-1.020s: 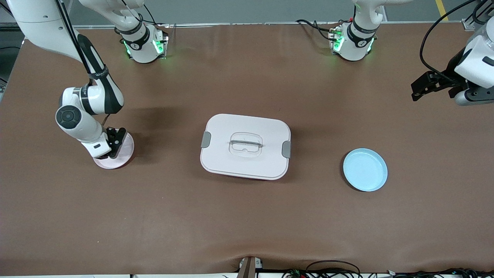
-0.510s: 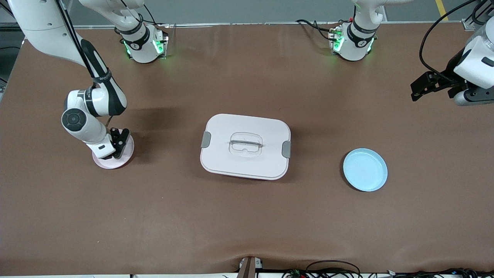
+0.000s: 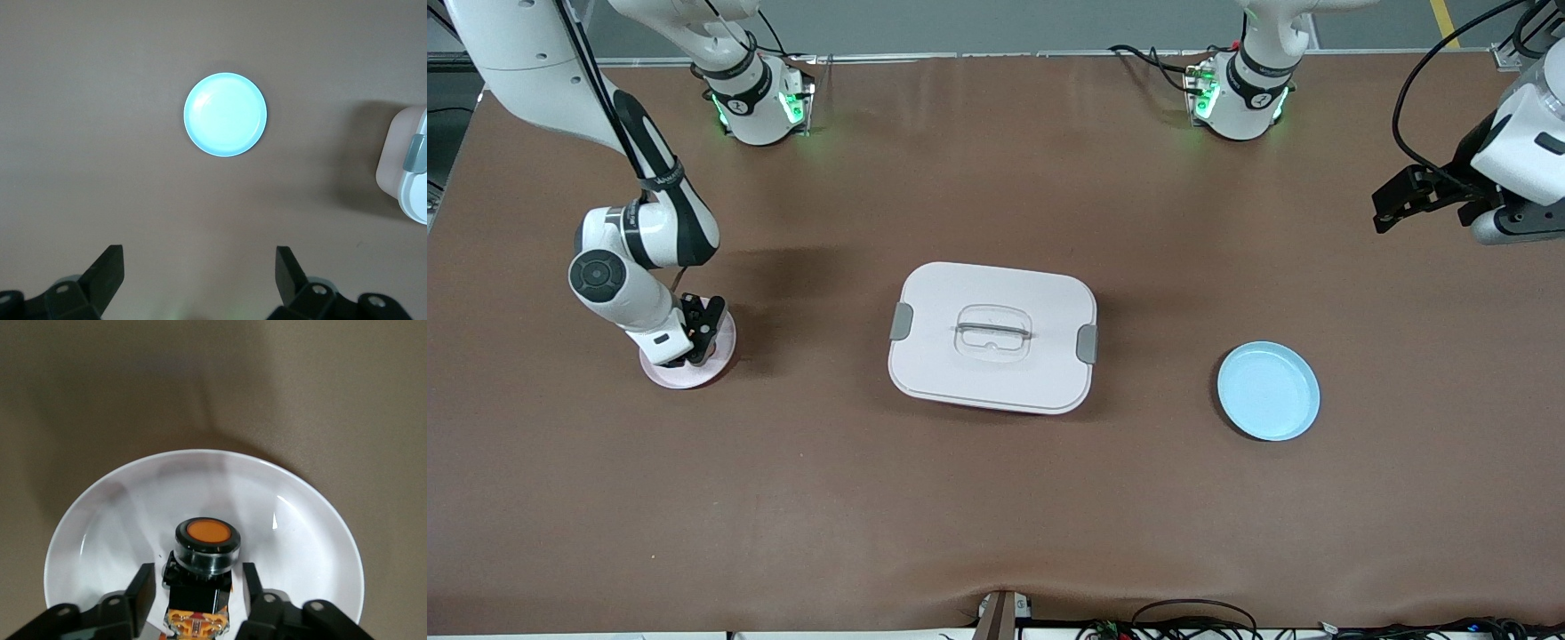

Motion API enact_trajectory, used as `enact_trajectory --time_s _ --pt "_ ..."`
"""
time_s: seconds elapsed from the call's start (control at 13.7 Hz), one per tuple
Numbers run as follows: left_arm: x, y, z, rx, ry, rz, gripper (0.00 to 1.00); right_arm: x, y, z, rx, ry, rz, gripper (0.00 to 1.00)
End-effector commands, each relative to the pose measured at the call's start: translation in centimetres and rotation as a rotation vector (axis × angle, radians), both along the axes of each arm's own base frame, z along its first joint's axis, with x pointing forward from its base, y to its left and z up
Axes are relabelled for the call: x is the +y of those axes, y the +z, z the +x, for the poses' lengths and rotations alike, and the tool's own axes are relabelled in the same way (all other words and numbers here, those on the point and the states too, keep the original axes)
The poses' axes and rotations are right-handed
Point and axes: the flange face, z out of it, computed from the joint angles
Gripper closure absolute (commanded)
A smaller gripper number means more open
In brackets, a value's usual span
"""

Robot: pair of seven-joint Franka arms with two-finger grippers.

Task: Transfer orange switch to right arm and place
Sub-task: 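Open the right gripper to release the switch on the plate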

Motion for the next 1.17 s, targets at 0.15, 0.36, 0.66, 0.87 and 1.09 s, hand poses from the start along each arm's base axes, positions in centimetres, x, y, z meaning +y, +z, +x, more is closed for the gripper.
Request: enact_trajectory --time_s 0.15,0.36,0.66,0.87,1.09 --pt "0.1 0.5 -0.5 -0.006 -0.016 -0.015 0.0 -0.2 2.1 0.0 0.018 -0.097 0.013 0.0" --pt "0.0 0.4 -0.4 -0.005 -0.018 -0.015 0.0 -0.1 4.5 -0.2 0.025 -0.286 0.003 0.0" --pt "0.1 -0.1 -0.1 -0.002 -0.015 -0.017 0.0 -0.3 7.0 -0.4 -0.019 -0.668 -0.007 0.0" --pt "0.0 0.0 0.0 -0.003 -0.018 -0.016 0.0 -0.3 8.2 -0.2 -0.068 -0.892 -0.008 0.0" --pt "-0.1 -0.1 0.0 -0.002 -0.021 -0.016 0.0 -0.5 9.4 0.0 -0.118 -1.087 -0.01 0.0"
